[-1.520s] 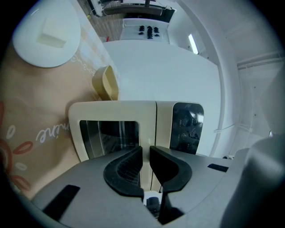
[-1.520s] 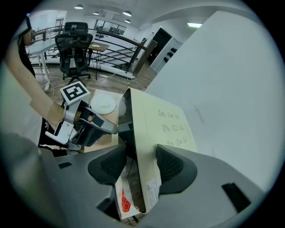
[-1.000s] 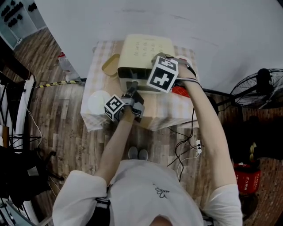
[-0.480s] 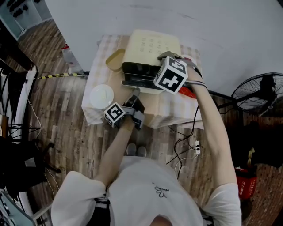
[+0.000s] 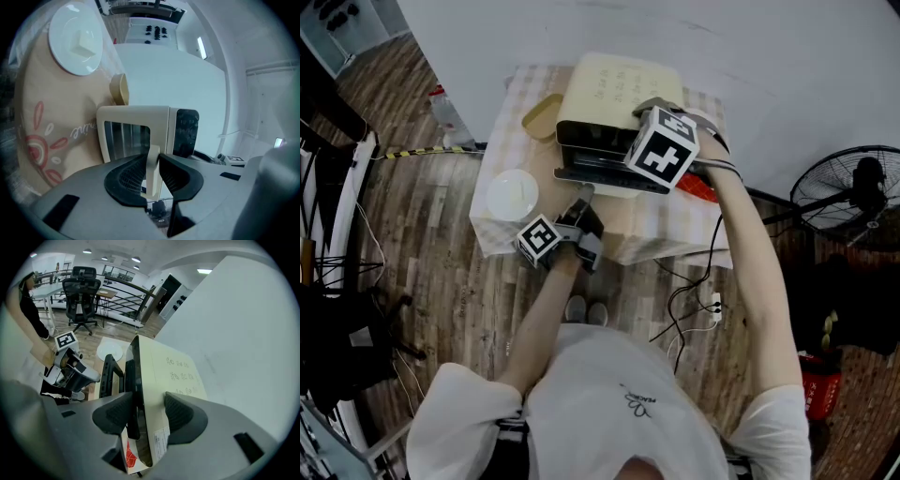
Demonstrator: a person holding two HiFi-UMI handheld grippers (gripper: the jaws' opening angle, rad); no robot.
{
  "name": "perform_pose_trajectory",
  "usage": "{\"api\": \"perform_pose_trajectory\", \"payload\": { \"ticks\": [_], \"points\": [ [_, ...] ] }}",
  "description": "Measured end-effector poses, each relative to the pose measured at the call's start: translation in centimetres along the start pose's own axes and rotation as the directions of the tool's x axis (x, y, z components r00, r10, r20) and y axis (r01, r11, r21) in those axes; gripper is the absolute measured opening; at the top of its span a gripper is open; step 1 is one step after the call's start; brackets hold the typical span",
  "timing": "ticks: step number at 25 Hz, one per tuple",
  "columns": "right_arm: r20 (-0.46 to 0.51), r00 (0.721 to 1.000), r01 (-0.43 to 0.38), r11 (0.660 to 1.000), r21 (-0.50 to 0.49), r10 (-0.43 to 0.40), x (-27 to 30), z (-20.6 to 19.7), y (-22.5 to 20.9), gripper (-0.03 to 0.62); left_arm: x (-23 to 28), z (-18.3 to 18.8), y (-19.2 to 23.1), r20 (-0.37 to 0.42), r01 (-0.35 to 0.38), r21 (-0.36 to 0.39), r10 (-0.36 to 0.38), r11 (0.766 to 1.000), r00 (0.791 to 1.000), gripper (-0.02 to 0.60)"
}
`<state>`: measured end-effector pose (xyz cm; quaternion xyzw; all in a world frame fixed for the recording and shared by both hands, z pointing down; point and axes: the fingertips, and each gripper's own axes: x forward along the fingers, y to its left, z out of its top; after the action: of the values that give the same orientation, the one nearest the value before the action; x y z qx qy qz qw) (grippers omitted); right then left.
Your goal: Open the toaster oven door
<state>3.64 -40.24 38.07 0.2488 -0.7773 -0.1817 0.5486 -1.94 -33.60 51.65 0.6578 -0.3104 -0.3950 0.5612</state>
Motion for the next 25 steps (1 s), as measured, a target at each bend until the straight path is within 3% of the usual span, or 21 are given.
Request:
{"api": "perform_pose_trajectory", "payload": {
  "ticks": [9, 25],
  "points": [
    [0.013, 1.0, 0.005, 1.0, 0.006, -0.005, 0.0, 0.0, -0.3, 0.199, -2.6, -1.2, 1.8, -0.022, -0.064, -0.005, 0.064, 0.998, 0.998, 0.124],
    [0.004, 1.0, 0.026, 1.0, 0.017, -0.026, -0.2, 0.1, 0.0, 0.199, -6.3, -2.8, 4.5, -0.065, -0.151, -0.038, 0.148, 0.988, 0.987, 0.071]
  ]
}}
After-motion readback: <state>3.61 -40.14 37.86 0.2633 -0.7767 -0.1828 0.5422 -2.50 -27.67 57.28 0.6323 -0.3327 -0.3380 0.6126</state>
